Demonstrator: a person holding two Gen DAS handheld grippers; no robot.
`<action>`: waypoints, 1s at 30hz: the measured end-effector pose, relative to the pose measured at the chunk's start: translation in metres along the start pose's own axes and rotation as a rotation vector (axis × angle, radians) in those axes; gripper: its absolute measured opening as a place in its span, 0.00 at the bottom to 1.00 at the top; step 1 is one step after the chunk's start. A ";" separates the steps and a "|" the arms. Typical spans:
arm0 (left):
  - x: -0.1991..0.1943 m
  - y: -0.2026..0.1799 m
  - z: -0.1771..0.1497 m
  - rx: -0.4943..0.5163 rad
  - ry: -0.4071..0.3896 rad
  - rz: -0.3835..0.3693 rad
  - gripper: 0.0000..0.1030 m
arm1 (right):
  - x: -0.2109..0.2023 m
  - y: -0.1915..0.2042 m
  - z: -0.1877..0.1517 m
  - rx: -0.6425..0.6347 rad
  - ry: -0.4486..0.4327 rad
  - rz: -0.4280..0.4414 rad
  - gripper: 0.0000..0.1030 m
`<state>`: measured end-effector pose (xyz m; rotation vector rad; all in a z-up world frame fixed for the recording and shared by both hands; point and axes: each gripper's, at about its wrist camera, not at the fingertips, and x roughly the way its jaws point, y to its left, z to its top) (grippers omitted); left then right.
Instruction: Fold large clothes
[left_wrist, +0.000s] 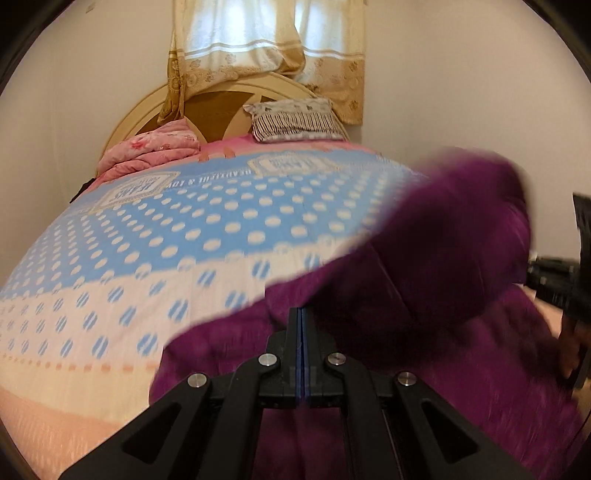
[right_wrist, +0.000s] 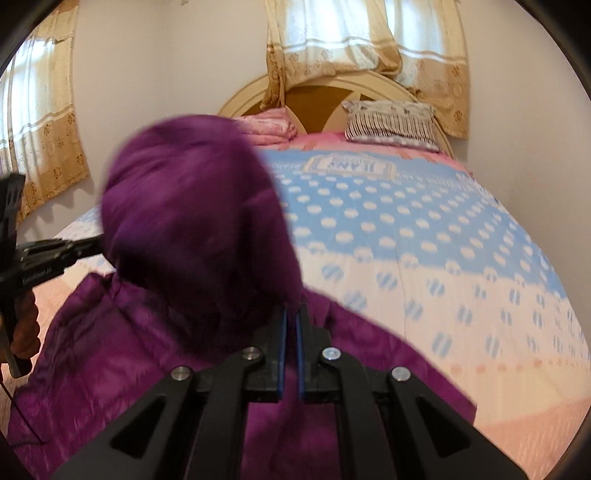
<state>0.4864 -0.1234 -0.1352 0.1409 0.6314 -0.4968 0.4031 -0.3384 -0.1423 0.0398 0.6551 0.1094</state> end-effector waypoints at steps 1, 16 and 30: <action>-0.002 0.000 -0.008 -0.009 0.022 -0.010 0.00 | -0.002 -0.001 -0.006 0.006 0.009 -0.003 0.06; -0.031 -0.006 -0.007 -0.132 -0.056 0.096 0.86 | -0.042 0.028 -0.010 0.098 0.044 0.054 0.84; -0.035 -0.081 -0.068 0.054 0.153 -0.007 0.87 | -0.024 0.059 -0.045 0.054 0.274 0.100 0.10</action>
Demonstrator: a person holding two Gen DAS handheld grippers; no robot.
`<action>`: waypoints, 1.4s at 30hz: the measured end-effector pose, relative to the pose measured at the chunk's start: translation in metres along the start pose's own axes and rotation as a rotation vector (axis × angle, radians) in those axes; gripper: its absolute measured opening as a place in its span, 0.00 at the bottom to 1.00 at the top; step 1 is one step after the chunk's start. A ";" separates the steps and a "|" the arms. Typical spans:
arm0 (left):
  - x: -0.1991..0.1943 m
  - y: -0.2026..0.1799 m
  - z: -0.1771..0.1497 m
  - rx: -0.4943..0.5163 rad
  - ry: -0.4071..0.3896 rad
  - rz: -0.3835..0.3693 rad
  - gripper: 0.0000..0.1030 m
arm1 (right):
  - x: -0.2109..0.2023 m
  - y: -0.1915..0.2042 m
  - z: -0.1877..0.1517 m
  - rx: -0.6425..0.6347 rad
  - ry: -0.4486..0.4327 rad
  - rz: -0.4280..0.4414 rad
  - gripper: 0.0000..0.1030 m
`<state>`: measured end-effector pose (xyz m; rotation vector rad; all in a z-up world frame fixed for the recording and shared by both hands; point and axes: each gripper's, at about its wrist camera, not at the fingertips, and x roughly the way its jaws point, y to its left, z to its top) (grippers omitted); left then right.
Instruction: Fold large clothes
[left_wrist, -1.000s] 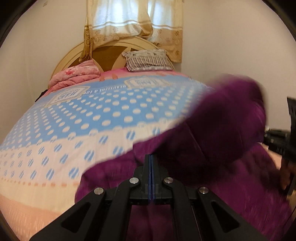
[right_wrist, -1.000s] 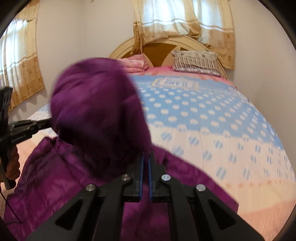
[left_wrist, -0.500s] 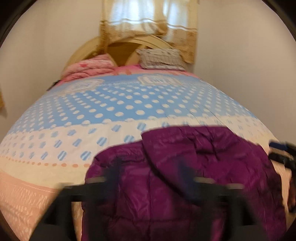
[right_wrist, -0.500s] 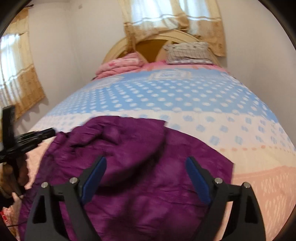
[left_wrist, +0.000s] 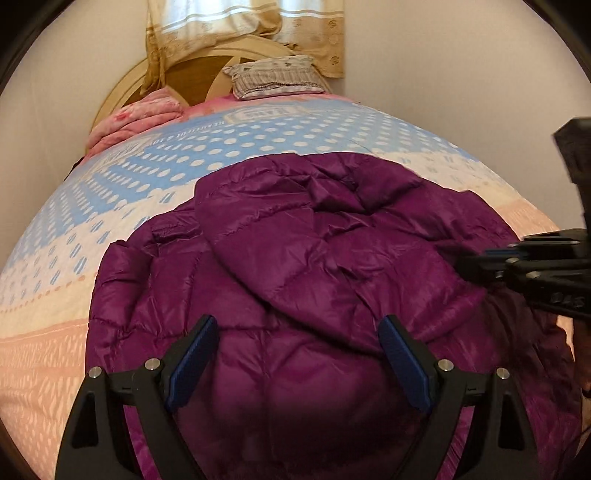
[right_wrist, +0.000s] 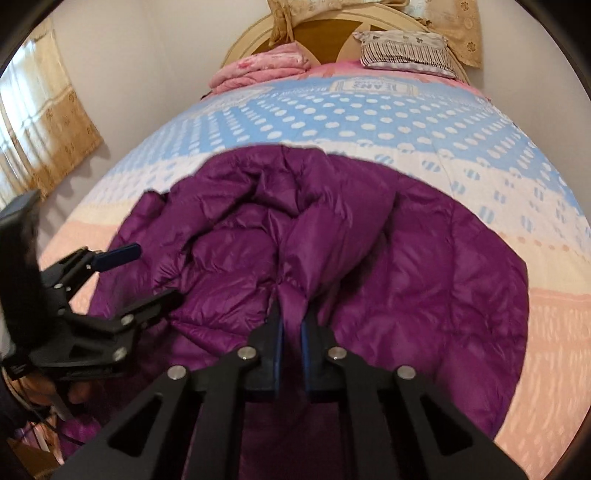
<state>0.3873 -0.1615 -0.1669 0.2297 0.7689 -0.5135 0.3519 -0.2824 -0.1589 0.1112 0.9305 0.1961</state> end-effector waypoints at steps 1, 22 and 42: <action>-0.003 0.002 0.002 -0.004 -0.008 0.006 0.87 | 0.003 -0.002 -0.003 -0.011 0.009 -0.001 0.10; 0.069 0.063 0.093 -0.237 -0.052 0.447 0.87 | 0.014 -0.005 0.088 0.218 -0.270 -0.294 0.59; 0.124 0.044 0.066 -0.159 0.060 0.450 0.87 | 0.092 -0.012 0.054 0.198 -0.104 -0.342 0.58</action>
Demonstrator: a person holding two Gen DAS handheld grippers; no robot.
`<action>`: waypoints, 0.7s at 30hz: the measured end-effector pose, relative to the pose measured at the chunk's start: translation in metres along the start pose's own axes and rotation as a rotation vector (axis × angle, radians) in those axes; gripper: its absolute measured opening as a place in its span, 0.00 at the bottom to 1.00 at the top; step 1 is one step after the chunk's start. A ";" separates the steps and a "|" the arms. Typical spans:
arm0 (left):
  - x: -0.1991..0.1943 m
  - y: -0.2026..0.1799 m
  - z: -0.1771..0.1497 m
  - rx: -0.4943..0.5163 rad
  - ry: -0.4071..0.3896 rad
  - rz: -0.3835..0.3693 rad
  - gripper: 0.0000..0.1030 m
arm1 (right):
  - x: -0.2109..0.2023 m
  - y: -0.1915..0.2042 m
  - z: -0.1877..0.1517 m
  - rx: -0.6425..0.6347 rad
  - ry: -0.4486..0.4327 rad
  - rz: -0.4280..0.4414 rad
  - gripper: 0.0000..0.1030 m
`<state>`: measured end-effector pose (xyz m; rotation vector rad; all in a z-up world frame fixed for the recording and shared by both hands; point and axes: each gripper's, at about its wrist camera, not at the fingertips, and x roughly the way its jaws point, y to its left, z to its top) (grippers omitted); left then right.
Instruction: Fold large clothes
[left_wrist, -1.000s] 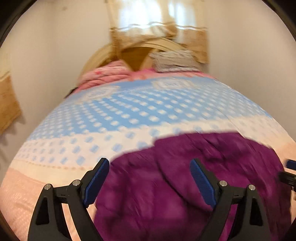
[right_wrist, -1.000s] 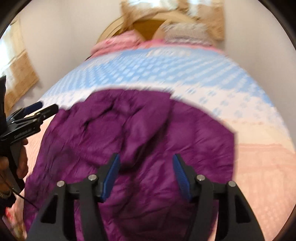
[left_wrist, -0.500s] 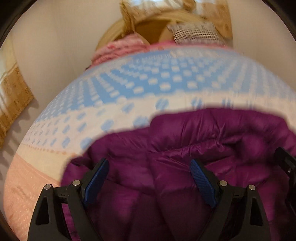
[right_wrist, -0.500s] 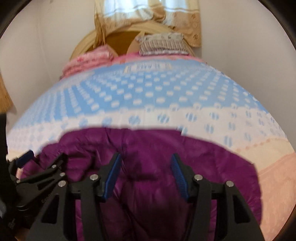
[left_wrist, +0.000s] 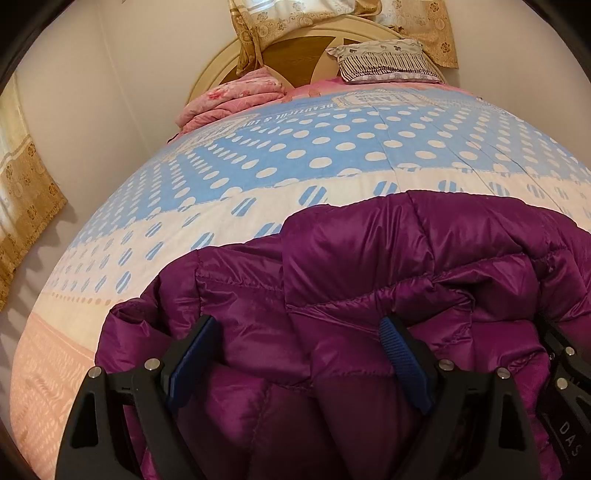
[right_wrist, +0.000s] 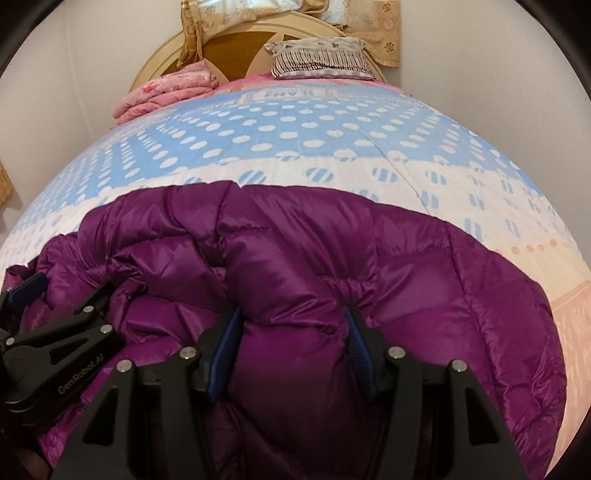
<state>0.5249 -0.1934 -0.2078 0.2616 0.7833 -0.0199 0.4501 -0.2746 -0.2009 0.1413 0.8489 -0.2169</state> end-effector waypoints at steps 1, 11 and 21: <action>0.001 0.000 0.000 -0.001 0.002 -0.001 0.87 | 0.000 0.000 0.000 -0.003 0.002 -0.005 0.58; 0.004 0.003 0.000 -0.016 0.015 -0.031 0.87 | 0.002 0.004 0.000 -0.024 0.011 -0.032 0.59; 0.007 0.005 0.000 -0.023 0.027 -0.046 0.87 | 0.004 0.008 0.000 -0.037 0.017 -0.053 0.61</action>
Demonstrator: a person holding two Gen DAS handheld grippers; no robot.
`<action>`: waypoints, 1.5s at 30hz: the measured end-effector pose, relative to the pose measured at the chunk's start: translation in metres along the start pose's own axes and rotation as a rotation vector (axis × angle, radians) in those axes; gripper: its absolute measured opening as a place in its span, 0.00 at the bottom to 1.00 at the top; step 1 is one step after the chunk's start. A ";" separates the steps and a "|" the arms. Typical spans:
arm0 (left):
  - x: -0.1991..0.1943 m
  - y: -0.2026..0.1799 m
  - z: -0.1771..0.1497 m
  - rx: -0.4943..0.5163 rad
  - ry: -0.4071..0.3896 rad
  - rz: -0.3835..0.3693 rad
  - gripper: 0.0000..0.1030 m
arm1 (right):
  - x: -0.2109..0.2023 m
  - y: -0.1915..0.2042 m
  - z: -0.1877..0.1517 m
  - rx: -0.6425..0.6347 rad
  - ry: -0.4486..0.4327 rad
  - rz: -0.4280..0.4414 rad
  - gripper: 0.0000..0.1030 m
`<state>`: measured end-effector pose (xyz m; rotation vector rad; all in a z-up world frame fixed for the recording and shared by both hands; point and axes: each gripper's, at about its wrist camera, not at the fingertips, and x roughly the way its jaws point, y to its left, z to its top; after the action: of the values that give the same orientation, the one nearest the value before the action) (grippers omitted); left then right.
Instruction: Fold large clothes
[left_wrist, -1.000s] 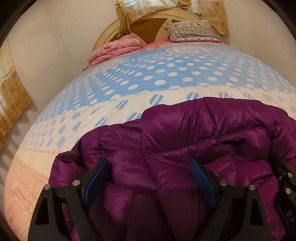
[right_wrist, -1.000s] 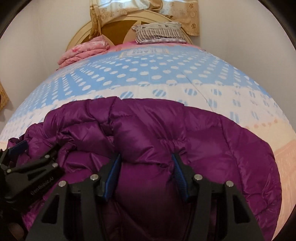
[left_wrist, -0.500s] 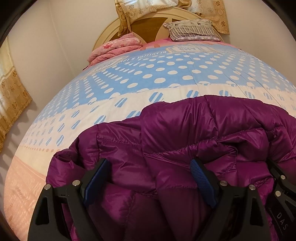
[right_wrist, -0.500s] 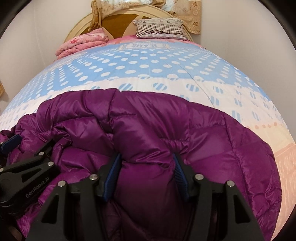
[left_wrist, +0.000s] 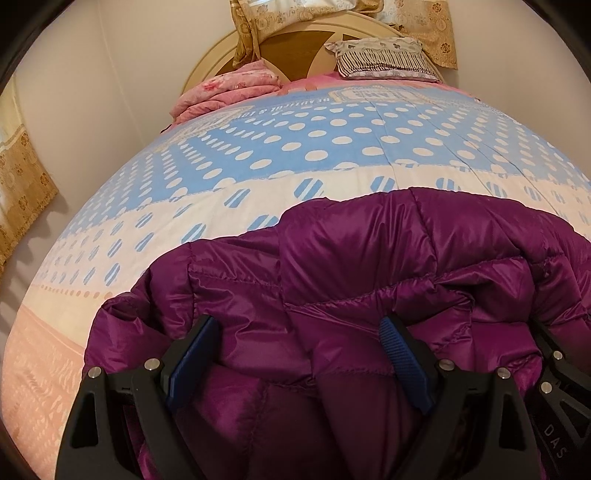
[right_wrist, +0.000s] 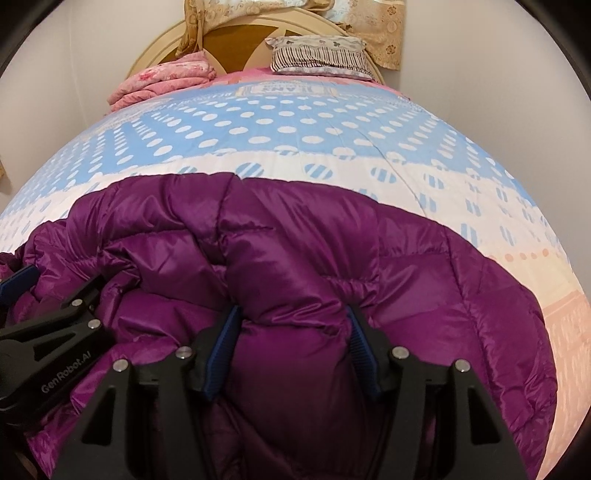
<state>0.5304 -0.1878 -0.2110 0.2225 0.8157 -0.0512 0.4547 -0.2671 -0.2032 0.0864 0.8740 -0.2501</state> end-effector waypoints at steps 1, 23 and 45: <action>0.000 0.000 0.000 0.000 0.000 -0.001 0.87 | 0.000 0.000 0.000 -0.001 0.001 -0.002 0.61; -0.023 0.012 0.016 0.014 0.005 -0.005 0.88 | -0.003 -0.003 0.013 -0.073 0.078 0.013 0.74; -0.197 0.098 -0.173 0.088 -0.084 -0.031 0.87 | -0.157 -0.068 -0.139 -0.049 -0.007 0.039 0.92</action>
<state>0.2847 -0.0623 -0.1654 0.2889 0.7340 -0.1252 0.2370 -0.2796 -0.1701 0.0566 0.8702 -0.1927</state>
